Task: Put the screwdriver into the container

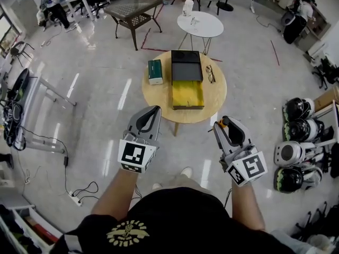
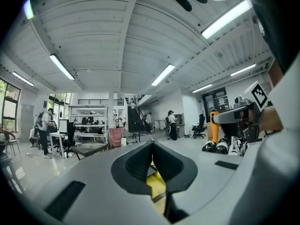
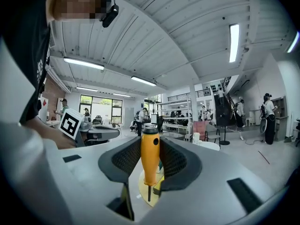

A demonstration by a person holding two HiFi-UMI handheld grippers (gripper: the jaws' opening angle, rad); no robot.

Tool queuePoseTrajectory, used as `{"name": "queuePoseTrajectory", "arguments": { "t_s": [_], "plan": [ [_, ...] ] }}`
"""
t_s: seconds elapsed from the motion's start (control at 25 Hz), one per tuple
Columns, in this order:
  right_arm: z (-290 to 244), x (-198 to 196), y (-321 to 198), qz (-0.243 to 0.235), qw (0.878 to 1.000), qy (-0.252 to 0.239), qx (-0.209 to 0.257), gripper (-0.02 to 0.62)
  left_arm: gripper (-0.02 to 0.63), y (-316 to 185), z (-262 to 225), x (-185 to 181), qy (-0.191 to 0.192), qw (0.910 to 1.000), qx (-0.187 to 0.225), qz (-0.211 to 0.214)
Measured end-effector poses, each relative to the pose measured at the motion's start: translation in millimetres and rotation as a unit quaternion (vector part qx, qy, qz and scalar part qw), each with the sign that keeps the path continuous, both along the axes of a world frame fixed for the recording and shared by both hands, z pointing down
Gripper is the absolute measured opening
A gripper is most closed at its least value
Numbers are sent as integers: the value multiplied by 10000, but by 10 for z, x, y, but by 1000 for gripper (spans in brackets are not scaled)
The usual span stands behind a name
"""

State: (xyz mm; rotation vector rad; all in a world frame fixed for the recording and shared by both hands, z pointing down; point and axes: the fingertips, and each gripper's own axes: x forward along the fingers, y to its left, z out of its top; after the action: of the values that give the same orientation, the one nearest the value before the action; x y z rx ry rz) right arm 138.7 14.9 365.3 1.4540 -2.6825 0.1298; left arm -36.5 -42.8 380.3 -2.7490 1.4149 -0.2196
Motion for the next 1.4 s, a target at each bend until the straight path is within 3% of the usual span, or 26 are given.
{"name": "queuePoseTrajectory", "arguments": {
  "t_s": [0.88,1.4],
  "plan": [
    [-41,572,-524,-509,9986,-76,132,137,18,-246,-91,457,-257,9981,129,-545],
    [13,562,-696,-415,9991,-87,79,137,18,-343,0,320,-234,9981,24,-571]
  ]
}}
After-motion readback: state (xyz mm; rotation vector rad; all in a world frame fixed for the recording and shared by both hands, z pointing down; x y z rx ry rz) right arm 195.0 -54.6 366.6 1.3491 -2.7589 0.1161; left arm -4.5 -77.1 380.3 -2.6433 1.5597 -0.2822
